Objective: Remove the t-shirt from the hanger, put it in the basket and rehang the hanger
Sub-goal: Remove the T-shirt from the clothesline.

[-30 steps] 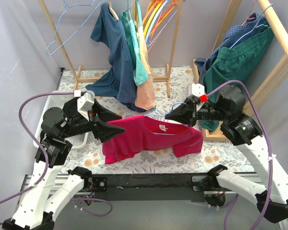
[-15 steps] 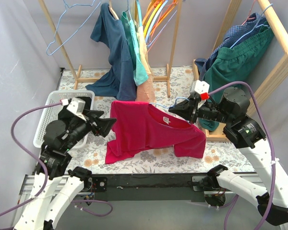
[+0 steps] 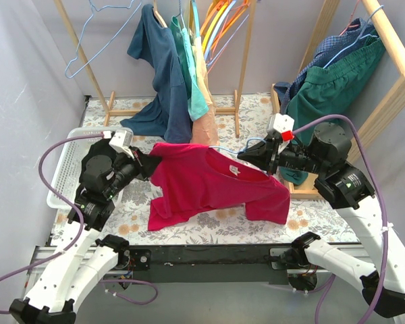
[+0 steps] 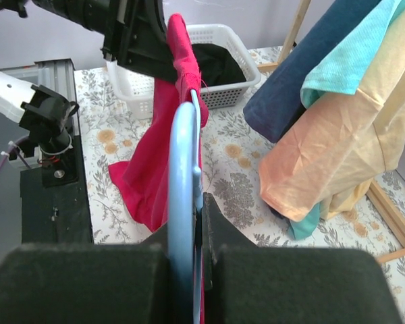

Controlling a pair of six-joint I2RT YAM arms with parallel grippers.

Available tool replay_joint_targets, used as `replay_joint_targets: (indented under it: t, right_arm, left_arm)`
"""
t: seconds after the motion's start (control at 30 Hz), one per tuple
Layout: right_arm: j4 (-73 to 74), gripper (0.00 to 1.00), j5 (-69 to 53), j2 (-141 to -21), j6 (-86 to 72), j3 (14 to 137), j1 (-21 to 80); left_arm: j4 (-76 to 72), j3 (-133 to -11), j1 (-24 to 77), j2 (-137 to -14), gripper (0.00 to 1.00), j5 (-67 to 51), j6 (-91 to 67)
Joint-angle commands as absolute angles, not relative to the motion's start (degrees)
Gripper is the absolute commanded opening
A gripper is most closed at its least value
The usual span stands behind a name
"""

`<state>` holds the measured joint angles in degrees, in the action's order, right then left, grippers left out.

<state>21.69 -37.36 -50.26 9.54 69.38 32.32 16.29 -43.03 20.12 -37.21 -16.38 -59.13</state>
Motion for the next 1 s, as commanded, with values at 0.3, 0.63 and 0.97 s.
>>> replay_joint_targets:
  t: [0.3, 0.63, 0.97]
  right_arm:
    - [29.5, 0.01, -28.8, -41.4, 13.8, 61.1, 32.3]
    - [31.8, 0.01, -23.6, -36.7, 14.9, 64.9, 32.3]
    - [31.0, 0.01, -24.6, -31.4, 14.9, 66.3, 32.3]
  left_arm:
    - [22.3, -53.8, 20.1, -39.5, 0.0, 23.2, -54.8]
    - [25.0, -54.1, 20.2, -44.3, 0.0, 28.5, -57.9]
    - [31.2, -58.2, 20.0, -46.9, 0.0, 31.6, -58.0]
